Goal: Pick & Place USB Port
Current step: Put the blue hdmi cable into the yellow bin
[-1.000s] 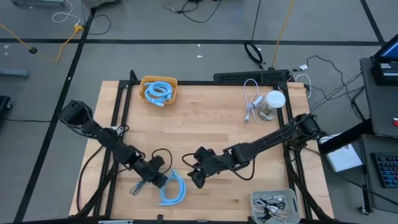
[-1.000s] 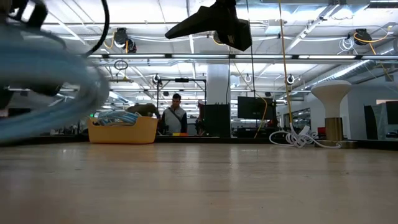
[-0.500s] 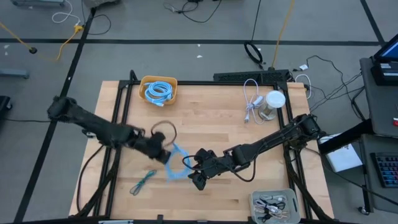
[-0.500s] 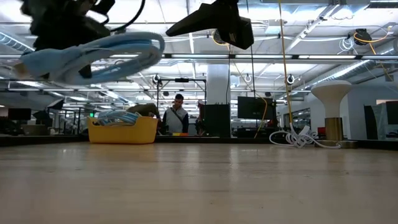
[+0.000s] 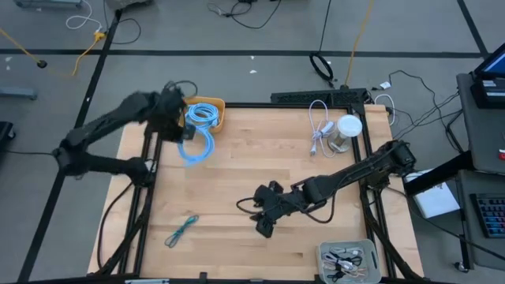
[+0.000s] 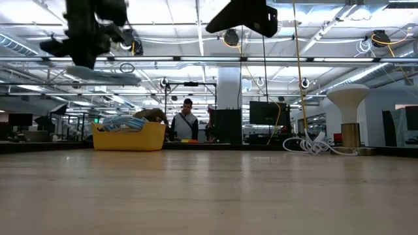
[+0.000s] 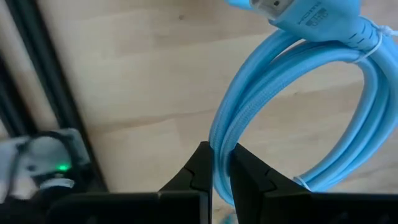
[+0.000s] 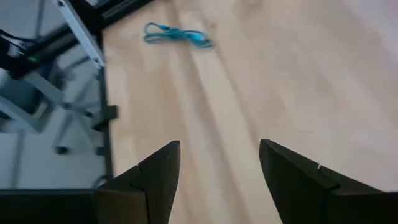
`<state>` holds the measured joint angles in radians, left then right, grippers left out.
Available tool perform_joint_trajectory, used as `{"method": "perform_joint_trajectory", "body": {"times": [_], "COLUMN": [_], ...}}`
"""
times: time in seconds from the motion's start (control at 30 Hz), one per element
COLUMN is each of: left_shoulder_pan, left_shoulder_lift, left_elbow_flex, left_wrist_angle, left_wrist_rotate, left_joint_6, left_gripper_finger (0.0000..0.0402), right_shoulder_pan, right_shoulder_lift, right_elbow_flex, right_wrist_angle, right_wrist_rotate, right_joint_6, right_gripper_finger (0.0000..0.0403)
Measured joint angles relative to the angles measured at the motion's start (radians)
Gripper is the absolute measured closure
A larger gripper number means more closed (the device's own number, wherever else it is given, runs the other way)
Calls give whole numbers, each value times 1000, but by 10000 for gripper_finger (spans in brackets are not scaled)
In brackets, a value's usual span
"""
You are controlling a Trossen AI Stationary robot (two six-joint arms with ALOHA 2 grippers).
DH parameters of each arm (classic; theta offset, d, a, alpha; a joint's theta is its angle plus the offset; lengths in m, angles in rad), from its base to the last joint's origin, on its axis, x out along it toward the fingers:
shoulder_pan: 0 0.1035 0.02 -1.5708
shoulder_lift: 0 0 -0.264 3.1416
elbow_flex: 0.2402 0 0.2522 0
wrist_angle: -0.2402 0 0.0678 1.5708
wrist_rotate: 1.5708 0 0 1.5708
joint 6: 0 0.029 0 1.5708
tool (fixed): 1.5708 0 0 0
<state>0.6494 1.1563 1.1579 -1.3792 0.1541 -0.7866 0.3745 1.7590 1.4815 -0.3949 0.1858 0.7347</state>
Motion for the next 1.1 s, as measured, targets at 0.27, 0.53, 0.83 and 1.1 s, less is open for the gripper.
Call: {"method": "perform_joint_trajectory", "body": {"times": [0.27, 0.53, 0.83, 1.1], "left_shoulder_pan": [255, 392, 446, 535], "left_shoulder_lift": [281, 516, 628, 693], "left_elbow_flex": [153, 457, 464, 452], "left_wrist_angle": [-98, -192, -192, -191], "left_wrist_rotate": [219, 239, 323, 303], "left_joint_6": [132, 157, 132, 162], "left_gripper_finger": [374, 374, 374, 374], "right_shoulder_pan": [-28, -28, -21, -19], "right_shoulder_lift": [-128, -213, -217, -217], "right_elbow_flex": [-1, 0, 0, 0], "right_wrist_angle": [-170, -236, -271, -302], "right_wrist_rotate": [49, 160, 228, 236], "right_joint_6": [-151, -207, -221, -194], "right_gripper_finger": [190, 190, 190, 190]}}
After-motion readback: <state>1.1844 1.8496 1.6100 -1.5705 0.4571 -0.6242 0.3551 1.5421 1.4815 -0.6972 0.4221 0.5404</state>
